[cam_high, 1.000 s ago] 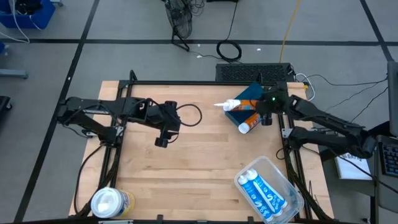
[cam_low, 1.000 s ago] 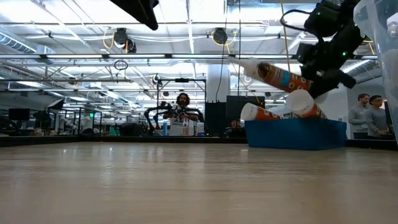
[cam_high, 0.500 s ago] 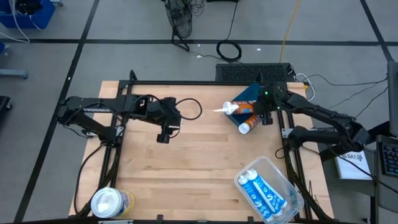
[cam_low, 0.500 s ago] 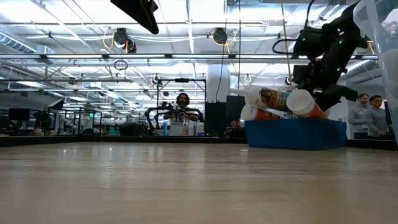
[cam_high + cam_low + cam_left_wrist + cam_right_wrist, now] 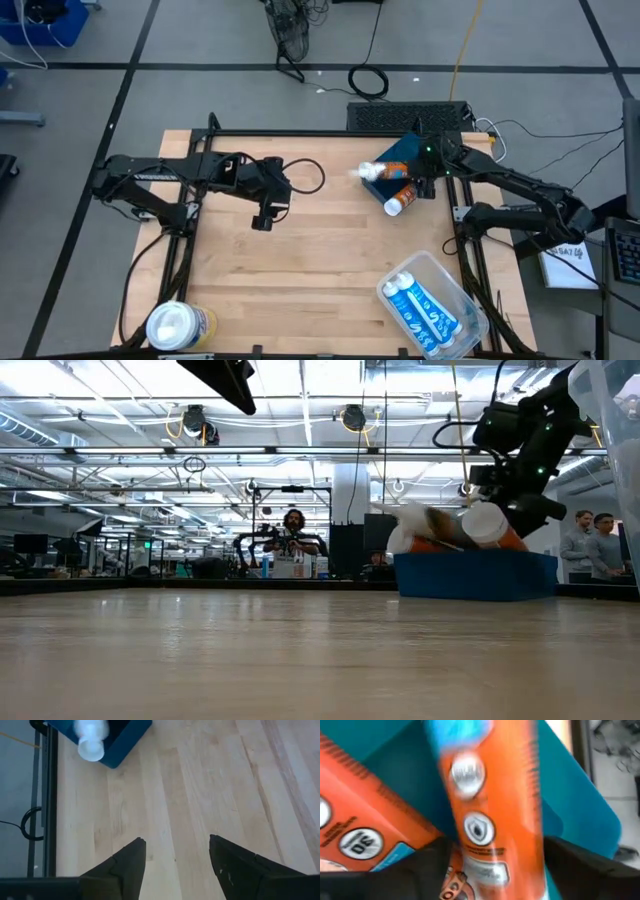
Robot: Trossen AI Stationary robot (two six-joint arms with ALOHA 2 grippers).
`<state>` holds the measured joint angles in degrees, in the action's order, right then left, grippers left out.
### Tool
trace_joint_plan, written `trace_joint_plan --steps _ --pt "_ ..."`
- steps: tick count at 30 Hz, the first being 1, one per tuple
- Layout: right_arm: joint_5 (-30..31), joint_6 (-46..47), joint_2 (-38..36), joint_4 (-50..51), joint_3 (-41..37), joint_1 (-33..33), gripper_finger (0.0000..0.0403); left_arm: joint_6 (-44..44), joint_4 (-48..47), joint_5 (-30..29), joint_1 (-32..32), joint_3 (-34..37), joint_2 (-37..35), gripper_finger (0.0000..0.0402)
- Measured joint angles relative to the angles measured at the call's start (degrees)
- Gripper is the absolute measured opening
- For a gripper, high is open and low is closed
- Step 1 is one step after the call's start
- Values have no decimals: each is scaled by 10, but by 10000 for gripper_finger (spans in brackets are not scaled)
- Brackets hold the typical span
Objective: Pick & place silicon tubes, Sealant and Lysol wipes
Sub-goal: Put the orange sealant into the blue bin, then return to Home Position
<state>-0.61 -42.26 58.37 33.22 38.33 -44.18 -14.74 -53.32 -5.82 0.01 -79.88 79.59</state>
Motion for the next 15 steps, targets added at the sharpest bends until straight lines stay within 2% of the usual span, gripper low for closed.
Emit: trace_joint_plan --steps 3,6,12,15 --pt "10 34 -14 4 0 0 343 0 0 0 0 0 0 215" --pt "9 68 -28 5 -1 0 376 0 0 0 0 0 0 210" --pt "5 99 -74 -14 -1 1 396 -8 0 0 0 0 0 199" --pt "6 169 -112 -49 -1 10 393 -31 15 19 0 0 -1 195"
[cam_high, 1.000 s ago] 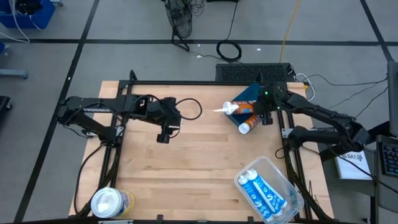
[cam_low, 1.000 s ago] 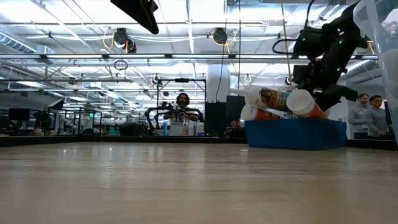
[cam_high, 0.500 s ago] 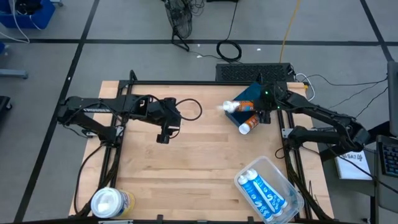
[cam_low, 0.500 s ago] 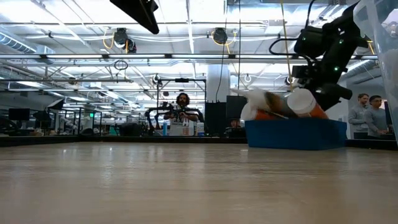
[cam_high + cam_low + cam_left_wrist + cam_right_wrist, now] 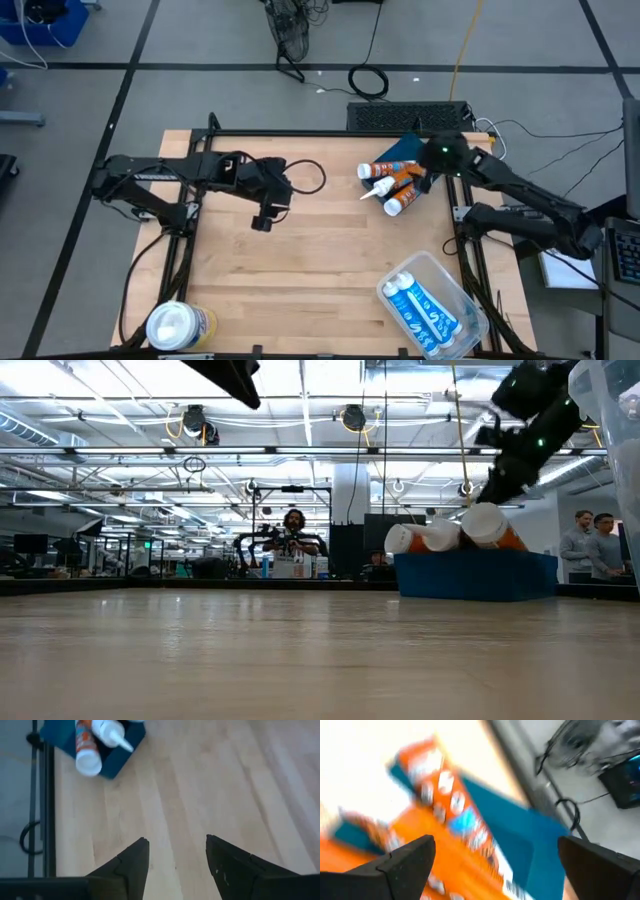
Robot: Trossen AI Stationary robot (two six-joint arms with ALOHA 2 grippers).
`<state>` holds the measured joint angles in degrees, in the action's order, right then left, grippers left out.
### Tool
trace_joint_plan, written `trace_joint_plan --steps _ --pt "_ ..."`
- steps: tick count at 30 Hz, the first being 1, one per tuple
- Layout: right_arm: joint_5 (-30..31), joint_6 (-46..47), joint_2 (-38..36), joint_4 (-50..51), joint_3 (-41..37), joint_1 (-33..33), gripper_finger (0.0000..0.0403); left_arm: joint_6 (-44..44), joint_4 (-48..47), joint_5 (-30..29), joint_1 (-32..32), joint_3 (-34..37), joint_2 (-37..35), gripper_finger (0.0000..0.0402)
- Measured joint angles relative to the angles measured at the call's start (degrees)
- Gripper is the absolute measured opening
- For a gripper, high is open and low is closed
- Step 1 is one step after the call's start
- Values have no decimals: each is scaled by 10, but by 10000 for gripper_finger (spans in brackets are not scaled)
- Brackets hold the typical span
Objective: Pick & place silicon tubes, Sealant and Lysol wipes
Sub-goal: Return to Home Position
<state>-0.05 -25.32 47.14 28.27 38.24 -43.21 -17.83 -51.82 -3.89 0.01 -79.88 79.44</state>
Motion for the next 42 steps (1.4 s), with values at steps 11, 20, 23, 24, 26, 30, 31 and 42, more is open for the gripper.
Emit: trace_joint_plan --steps 11,20,23,24,26,30,31,42 --pt "-7 319 -175 -191 -7 44 393 -30 23 25 -17 17 -71 215" --pt "-242 312 -191 -257 -49 92 393 2 189 56 -82 245 -253 216" --pt "-248 305 -197 -272 -58 107 393 17 230 58 -92 325 -328 211" --pt "-239 292 -200 -272 -59 111 393 21 242 58 -93 348 -351 209" --pt "-222 272 -207 -271 -62 115 393 33 269 59 -93 389 -398 206" --pt "-209 270 -223 -278 -77 115 393 58 316 60 -93 457 -483 199" --pt "-210 270 -228 -282 -84 115 393 62 325 60 -93 473 -503 197" --pt "-210 307 -307 -360 -187 115 393 84 432 52 -93 614 -656 205"
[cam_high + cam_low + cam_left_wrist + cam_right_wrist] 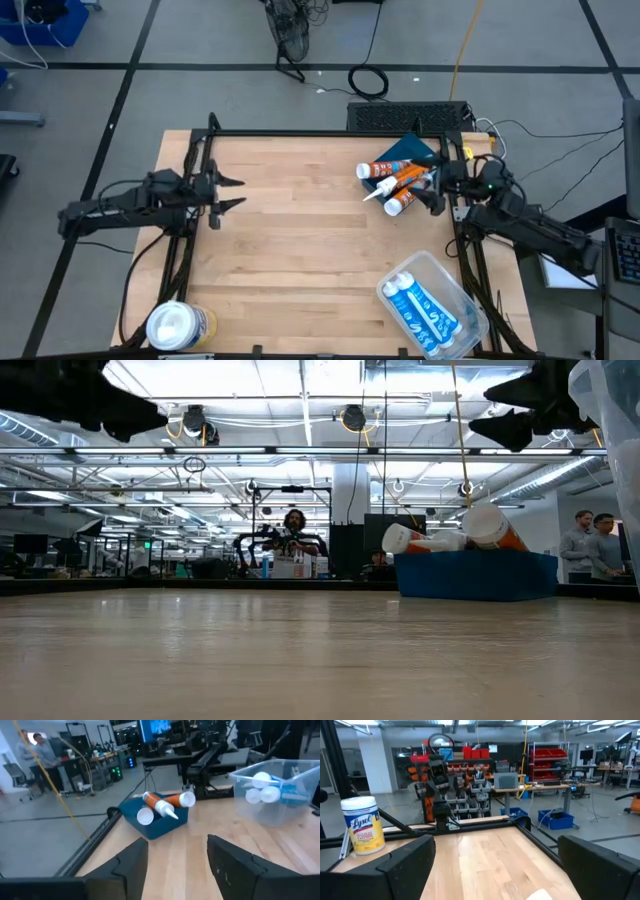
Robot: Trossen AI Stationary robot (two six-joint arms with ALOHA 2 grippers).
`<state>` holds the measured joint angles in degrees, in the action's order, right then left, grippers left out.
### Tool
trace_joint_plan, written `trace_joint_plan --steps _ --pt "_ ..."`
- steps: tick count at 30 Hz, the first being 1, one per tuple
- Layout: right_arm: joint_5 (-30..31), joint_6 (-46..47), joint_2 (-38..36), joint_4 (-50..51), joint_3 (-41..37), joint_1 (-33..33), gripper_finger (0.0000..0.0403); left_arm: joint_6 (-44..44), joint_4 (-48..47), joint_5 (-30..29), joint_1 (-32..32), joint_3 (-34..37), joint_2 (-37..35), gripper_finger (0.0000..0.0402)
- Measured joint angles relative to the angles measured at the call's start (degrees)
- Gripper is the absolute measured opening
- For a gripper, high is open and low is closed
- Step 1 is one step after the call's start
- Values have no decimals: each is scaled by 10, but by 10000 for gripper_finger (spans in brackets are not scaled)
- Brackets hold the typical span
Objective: Pick & place silicon tubes, Sealant and Lysol wipes
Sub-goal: Return to Home Position
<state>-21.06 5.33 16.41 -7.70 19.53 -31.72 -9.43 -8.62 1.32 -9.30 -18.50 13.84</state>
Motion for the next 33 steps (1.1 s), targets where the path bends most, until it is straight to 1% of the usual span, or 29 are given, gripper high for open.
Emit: trace_joint_plan --steps 6,15,19,25,33 --pt "0 20 -59 -10 -33 0 393 28 16 -29 0 51 -30 215" --pt "-1 32 -123 -10 -81 0 393 36 35 -32 0 99 -53 207" --pt "-1 33 -134 -10 -93 0 393 37 67 -35 0 117 -54 199" --pt "-1 37 -137 -10 -94 0 393 38 74 -44 0 127 -54 191" --pt "-2 37 -137 -10 -102 0 393 45 127 -44 0 168 -54 203"
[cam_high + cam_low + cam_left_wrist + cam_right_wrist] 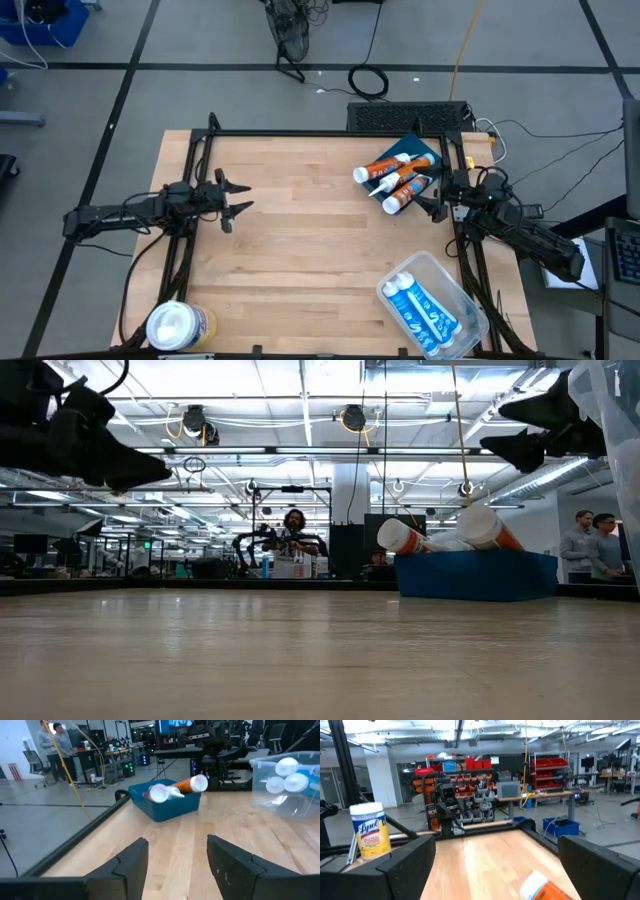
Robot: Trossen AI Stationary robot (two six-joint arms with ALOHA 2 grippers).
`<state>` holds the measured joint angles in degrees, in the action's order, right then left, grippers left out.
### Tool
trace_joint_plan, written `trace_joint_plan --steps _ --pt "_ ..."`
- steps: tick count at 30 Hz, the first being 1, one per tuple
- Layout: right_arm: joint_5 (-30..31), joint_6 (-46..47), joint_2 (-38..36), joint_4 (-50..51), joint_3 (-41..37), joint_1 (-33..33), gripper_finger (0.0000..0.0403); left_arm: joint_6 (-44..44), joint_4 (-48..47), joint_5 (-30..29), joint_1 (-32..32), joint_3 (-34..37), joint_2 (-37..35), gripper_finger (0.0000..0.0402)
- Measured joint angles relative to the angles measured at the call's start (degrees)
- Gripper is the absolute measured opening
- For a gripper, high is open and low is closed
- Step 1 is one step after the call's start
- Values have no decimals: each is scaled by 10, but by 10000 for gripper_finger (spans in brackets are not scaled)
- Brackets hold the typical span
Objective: Pick & place silicon tubes, Sealant and Lysol wipes
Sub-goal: Return to Home Position
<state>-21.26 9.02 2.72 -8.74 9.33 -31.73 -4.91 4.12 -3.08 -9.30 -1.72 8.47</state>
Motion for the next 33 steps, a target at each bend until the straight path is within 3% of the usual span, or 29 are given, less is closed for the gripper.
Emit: trace_joint_plan --steps 12,18,23,27,33 --pt "1 -8 0 -8 -42 0 393 11 7 0 0 11 0 207" --pt "4 -12 0 -86 -76 0 393 11 7 0 0 11 0 195" --pt "12 -23 1 -88 -83 0 393 12 5 0 0 11 0 191" --pt "81 -24 1 -78 -84 0 393 12 5 0 0 11 0 200" --pt "250 -23 1 -31 -84 0 393 12 4 0 0 11 0 213"
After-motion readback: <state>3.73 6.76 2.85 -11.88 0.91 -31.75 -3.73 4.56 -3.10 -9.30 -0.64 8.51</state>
